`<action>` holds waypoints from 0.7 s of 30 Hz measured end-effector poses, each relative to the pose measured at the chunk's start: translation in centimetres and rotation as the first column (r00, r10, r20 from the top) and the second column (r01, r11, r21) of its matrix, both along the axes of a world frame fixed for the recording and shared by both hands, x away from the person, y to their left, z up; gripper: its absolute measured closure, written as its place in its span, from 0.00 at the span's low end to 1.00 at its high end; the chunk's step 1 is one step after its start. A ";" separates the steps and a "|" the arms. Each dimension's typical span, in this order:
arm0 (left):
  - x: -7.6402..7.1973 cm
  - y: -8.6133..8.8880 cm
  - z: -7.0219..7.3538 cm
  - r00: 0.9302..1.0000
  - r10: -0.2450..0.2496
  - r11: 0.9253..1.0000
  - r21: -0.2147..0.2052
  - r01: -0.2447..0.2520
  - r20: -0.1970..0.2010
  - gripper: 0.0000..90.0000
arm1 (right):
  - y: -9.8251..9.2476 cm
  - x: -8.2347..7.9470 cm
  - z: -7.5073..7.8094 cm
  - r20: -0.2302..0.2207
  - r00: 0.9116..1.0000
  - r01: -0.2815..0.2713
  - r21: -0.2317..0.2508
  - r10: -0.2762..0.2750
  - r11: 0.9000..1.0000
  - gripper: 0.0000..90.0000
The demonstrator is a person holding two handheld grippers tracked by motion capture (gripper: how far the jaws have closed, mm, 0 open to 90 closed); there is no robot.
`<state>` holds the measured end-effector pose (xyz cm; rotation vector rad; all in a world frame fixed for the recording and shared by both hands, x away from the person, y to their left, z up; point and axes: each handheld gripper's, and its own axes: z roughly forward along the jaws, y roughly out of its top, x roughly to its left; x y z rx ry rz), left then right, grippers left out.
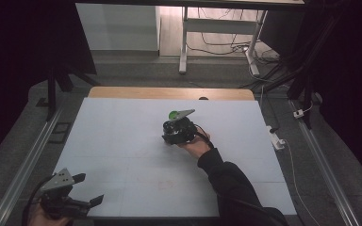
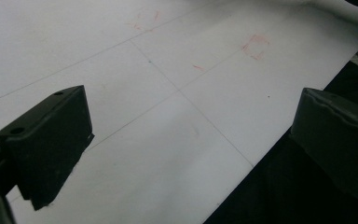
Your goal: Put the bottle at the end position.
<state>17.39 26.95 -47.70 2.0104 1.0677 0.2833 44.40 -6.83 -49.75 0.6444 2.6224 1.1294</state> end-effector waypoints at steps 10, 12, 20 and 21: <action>0.0 0.1 0.0 1.000 -0.002 1.000 -0.004 0.002 0.000 0.00 | 0.0 -0.3 0.4 -0.018 0.999 0.027 0.022 -0.027 0.999 0.31; 0.0 0.1 0.0 1.000 -0.003 1.000 -0.005 0.003 0.000 0.00 | -0.2 -0.3 0.5 -0.027 0.999 0.035 0.020 -0.034 0.999 0.27; 0.0 0.0 0.0 1.000 -0.003 1.000 -0.004 0.003 0.001 0.00 | -0.7 -0.8 0.9 -0.047 0.998 0.044 0.037 -0.043 0.998 0.14; 0.0 0.0 0.0 1.000 -0.003 1.000 -0.004 0.003 0.001 0.00 | -0.7 -0.9 1.0 -0.051 0.998 0.047 0.038 -0.045 0.998 0.12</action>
